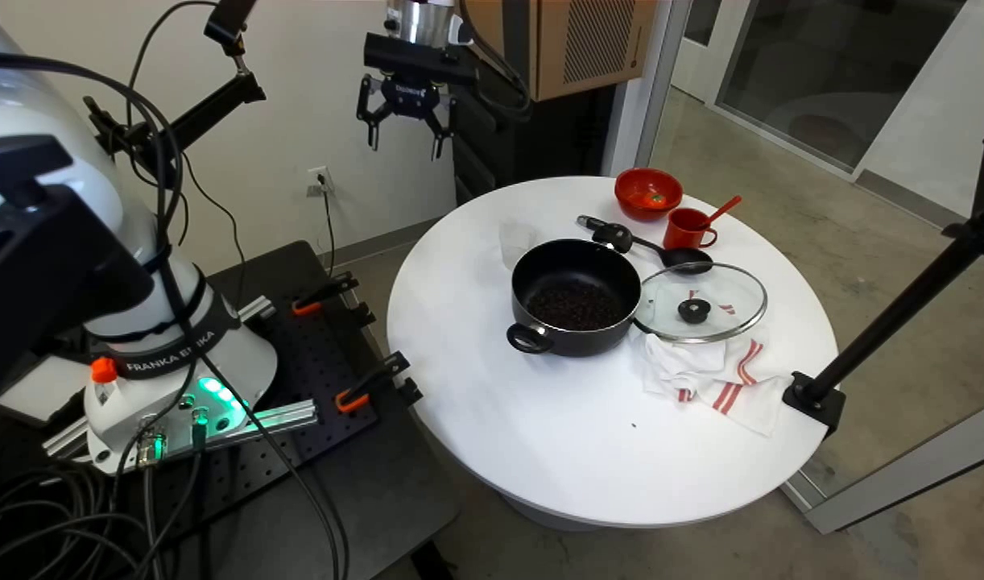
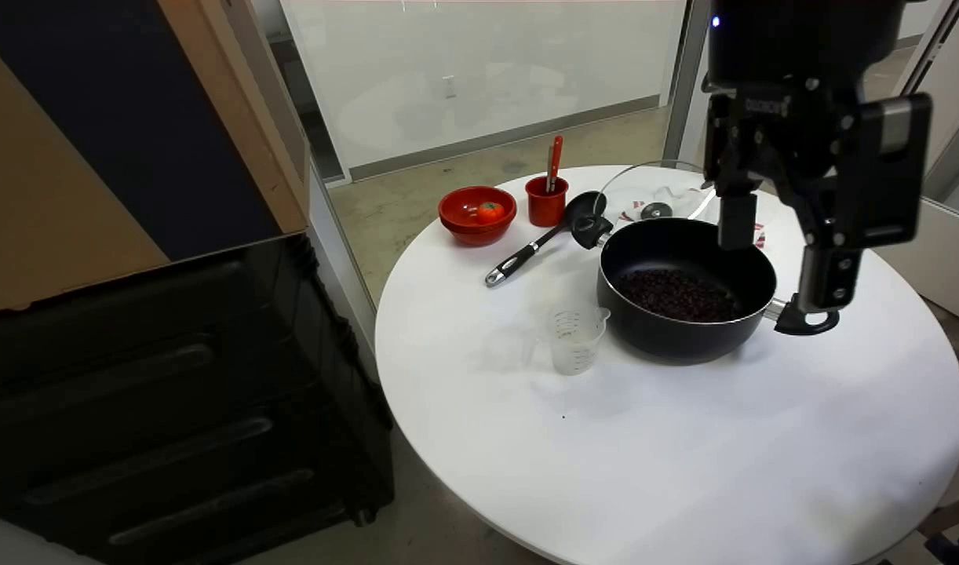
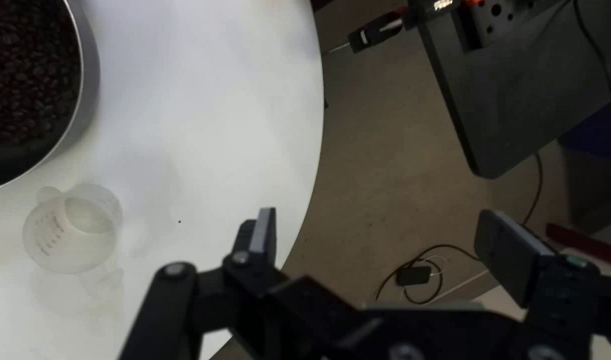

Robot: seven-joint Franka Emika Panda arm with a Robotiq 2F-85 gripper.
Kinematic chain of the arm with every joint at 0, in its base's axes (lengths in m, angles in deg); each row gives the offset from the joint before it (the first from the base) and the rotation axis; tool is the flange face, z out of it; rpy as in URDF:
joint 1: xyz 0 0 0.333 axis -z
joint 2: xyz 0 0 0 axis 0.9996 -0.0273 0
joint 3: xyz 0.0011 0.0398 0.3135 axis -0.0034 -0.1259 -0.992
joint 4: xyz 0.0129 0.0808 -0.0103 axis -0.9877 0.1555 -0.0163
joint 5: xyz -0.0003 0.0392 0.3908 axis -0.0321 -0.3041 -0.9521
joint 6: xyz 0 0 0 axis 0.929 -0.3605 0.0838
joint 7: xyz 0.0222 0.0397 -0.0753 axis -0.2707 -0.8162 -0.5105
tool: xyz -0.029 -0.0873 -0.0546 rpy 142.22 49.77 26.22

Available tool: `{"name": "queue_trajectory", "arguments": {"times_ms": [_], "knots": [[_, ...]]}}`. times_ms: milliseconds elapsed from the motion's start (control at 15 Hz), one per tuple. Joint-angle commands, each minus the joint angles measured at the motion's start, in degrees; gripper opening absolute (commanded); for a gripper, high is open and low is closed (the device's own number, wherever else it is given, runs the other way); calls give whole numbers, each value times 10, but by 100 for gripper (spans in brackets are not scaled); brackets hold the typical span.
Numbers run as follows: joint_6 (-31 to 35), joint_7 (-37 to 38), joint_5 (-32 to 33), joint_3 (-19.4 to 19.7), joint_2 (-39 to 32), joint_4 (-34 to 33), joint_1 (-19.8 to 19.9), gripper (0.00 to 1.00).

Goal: Move the jar to the right

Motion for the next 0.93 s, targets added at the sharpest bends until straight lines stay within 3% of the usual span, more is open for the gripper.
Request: {"name": "queue_trajectory", "arguments": {"times_ms": [0, 200, 267, 467, 867], "knots": [[-91, -98, 20, 8, -13, -34, 14, 100], [-175, -96, 86, 0, -27, -65, 18, 100], [-125, -97, 52, 4, -6, -31, 20, 100], [-154, -97, 76, 0, -15, -48, 21, 100], [-141, -95, 100, -10, -22, -38, 13, 100]]}}
